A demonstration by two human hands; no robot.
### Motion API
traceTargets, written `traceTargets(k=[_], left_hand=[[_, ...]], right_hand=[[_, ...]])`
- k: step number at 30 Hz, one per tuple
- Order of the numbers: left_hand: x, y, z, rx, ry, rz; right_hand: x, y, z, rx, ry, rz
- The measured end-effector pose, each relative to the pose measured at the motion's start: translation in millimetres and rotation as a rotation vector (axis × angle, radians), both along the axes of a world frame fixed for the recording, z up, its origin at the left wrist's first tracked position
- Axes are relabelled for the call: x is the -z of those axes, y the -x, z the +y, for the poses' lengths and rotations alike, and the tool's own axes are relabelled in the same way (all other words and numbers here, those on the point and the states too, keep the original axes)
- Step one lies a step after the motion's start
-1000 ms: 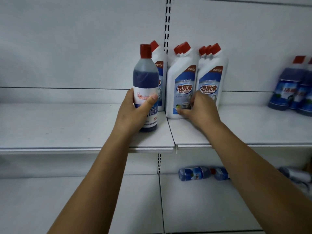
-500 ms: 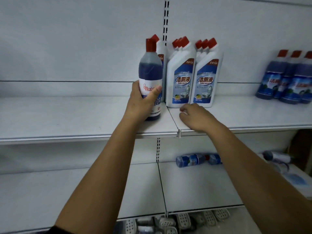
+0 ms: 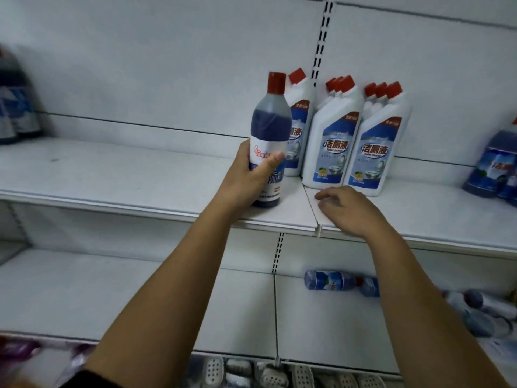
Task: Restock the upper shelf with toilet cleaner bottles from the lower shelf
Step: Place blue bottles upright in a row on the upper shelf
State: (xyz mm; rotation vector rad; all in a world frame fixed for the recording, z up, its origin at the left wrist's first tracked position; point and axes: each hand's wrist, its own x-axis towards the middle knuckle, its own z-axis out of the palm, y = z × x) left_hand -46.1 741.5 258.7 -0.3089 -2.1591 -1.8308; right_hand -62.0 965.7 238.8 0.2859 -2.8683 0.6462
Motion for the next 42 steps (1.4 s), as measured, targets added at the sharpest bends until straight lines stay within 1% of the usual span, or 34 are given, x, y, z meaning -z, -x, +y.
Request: traceTargets(k=[4,6,8,11,13,18,27,31,38,42], left_hand=[[-4.3,-3.8,-12.3,-0.031,0.046,0.014],[-5.2,-6.4,-27.1,-0.054,0.059,0.027],[-4.2,-8.4,-47.2,-0.089,0.045,0.040],[-2.9,-9.6,-84.7,-0.130,0.013,0.068],[-2.4,-8.0,-114.9,-0.136,-0.008,0.065],[-4.3,-0.7,-203.3,-0.163,-0.021,0.042],[-6.4,-13.5,-396.7,-0.182,-0.041,0.043],[-10.0,-20.1,-470.7,-0.217,-0.063,0.040],[-8.4,-28.8,-545.3,-0.288,-0.173,0.058],[-3.4,-32.7,-569.6,-0.357,-0.184,0.088]], right_hand=[[-7.1,-2.1,-4.9,-0.047,0.104,-0.028],[-8.1,-5.8,-17.4,-0.080,0.104,-0.042],[-9.2,-9.4,-38.2,-0.099,0.029,-0.063],[-10.3,-10.4,-77.0,-0.040,-0.123,-0.063],[-10.3,-10.5,-108.3,-0.054,-0.147,-0.051],[-8.3,-5.2,-204.9,-0.121,-0.086,-0.064],[-10.0,-5.8,-424.2,-0.246,-0.083,-0.049],[-8.9,-8.6,-503.9,-0.295,-0.098,-0.033],[-8.0,-8.9,-590.2,-0.369,-0.168,-0.011],[-7.3,-9.0,-618.5,-0.391,-0.200,-0.020]])
